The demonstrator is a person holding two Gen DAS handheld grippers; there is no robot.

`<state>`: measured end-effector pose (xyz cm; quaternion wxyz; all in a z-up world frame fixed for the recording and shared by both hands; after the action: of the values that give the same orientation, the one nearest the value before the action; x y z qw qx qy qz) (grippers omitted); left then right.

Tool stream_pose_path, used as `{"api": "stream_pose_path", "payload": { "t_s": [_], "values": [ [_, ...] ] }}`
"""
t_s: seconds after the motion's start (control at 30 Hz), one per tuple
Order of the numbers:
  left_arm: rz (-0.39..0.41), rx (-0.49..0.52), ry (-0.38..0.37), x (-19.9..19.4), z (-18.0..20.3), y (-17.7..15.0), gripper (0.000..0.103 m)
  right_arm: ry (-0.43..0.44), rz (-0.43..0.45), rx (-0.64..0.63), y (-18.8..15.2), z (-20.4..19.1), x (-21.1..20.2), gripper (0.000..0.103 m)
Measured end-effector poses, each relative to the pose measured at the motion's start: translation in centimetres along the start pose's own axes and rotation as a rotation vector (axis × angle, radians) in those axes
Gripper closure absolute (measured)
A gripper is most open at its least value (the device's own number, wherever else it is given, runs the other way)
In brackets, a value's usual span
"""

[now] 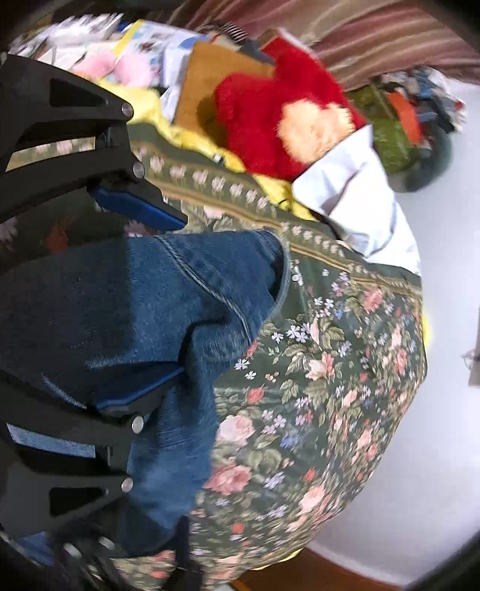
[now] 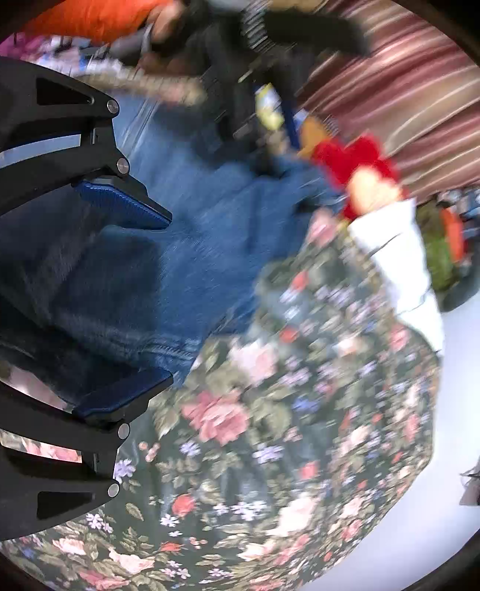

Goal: Fold large clothes

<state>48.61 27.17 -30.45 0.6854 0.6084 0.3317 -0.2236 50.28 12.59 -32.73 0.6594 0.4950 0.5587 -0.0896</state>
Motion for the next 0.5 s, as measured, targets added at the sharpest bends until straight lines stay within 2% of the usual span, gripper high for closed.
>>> {"api": "stream_pose_path", "payload": {
  "t_s": [0.13,0.2,0.27,0.33,0.43,0.5],
  "values": [
    [-0.013,-0.06,-0.004,0.3,0.1,0.3,0.025,0.039,-0.004,0.034,-2.1,1.9,0.4,0.026],
    [0.03,-0.041,0.035,-1.3,-0.1,1.1,0.026,0.049,0.008,0.067,-2.1,2.6,-1.0,0.026],
    [0.093,0.003,0.056,-3.9,0.3,1.8,0.026,0.024,0.044,0.057,-1.6,2.6,-3.1,0.026],
    [0.121,0.049,0.025,-6.1,1.2,1.5,0.026,0.014,0.078,0.024,-1.2,2.0,-4.5,0.026],
    [0.095,0.094,-0.023,-7.9,2.7,-0.6,0.025,0.032,0.084,-0.024,-2.0,0.3,-5.5,0.025],
    [0.04,0.13,-0.038,-8.3,3.7,-3.3,0.025,0.024,0.038,-0.06,-3.8,-0.4,-4.9,0.025]
  ]
}}
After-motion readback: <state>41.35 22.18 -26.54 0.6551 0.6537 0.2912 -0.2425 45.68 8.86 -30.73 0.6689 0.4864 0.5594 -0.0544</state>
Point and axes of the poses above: each gripper's, at about its wrist camera, not at the fingertips, and x roughly the way its jaws point, z to its right, y to its top, the point moved 10 cm from there along x, roughly the way its jaws point, and after that the axes turned 10 degrees about z, right-handed, at the moved point
